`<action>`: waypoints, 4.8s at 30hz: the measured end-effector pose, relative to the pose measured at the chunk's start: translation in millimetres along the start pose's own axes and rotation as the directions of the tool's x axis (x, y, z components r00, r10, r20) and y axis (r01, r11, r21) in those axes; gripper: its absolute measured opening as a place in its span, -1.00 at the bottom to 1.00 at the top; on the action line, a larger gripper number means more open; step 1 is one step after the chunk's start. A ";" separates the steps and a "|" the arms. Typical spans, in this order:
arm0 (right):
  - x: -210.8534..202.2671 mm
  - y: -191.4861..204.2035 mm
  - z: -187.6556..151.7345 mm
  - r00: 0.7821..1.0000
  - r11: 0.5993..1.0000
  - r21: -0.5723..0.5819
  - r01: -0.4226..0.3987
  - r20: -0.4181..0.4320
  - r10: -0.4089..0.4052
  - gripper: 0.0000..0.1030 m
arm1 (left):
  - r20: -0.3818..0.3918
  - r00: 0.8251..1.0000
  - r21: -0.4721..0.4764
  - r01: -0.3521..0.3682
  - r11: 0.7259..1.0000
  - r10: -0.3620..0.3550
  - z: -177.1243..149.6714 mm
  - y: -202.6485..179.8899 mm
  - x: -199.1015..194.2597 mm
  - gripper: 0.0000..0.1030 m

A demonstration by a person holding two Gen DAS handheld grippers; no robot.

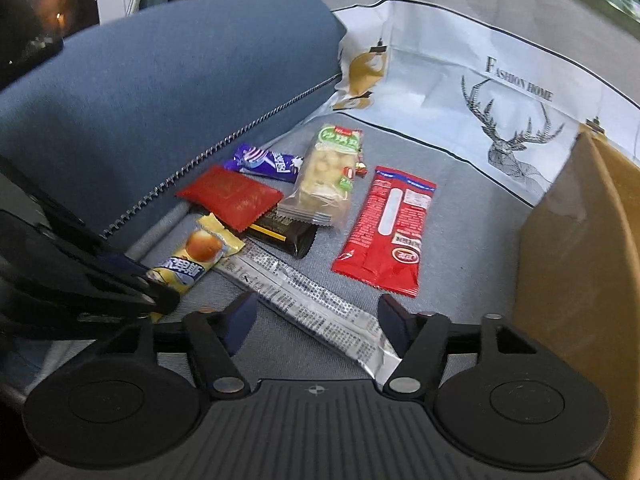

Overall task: Organize snacks
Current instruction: 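Grasp the yellow cow-print snack stick with left tool while right tool grasps the silver foil bar, then hold the yellow snack stick in left tool while right tool holds the silver foil bar, then lift and carry the yellow stick with left tool while right tool carries the silver bar over the box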

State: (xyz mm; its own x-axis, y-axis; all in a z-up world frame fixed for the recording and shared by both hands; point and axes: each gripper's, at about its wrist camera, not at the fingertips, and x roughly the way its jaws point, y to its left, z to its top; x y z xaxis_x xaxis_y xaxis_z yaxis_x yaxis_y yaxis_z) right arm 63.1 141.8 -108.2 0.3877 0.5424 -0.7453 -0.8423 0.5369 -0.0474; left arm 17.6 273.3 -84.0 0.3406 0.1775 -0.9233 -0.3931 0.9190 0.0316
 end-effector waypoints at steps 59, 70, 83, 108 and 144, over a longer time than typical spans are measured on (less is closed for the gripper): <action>-53.1 2.8 -66.5 0.999 0.977 0.213 -0.027 -0.013 0.030 -0.54 | -0.022 0.992 -0.012 0.122 0.992 -0.122 -8.9 -35.2 9.8 -0.54; -47.0 -2.6 -67.1 0.999 0.971 0.239 -0.018 -0.040 0.028 -0.49 | -0.034 0.991 0.002 0.130 0.991 -0.130 -8.4 -34.1 10.0 -0.60; -46.4 0.0 -68.0 0.999 0.973 0.231 -0.018 -0.040 0.028 -0.44 | -0.034 0.991 0.007 0.132 0.991 -0.132 -9.6 -34.2 12.6 -0.54; -45.9 0.9 -68.4 0.999 0.975 0.221 -0.014 -0.037 0.022 -0.44 | -0.030 0.991 0.029 0.131 0.991 -0.130 -10.1 -36.4 12.9 -0.48; -151.9 -15.1 -58.2 0.932 0.976 0.217 0.033 0.346 -0.108 -0.59 | 0.480 0.861 0.008 0.186 0.982 -0.167 -19.4 -40.7 -93.1 -0.72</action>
State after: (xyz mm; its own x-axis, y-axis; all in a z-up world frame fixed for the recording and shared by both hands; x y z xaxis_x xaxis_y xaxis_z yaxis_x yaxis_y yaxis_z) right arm -4.9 13.6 -33.0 0.5822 0.6712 -0.4589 -0.7279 0.6817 0.0736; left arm -14.7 212.5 -6.7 0.7691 0.1682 -0.6165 -0.3156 0.9389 -0.1375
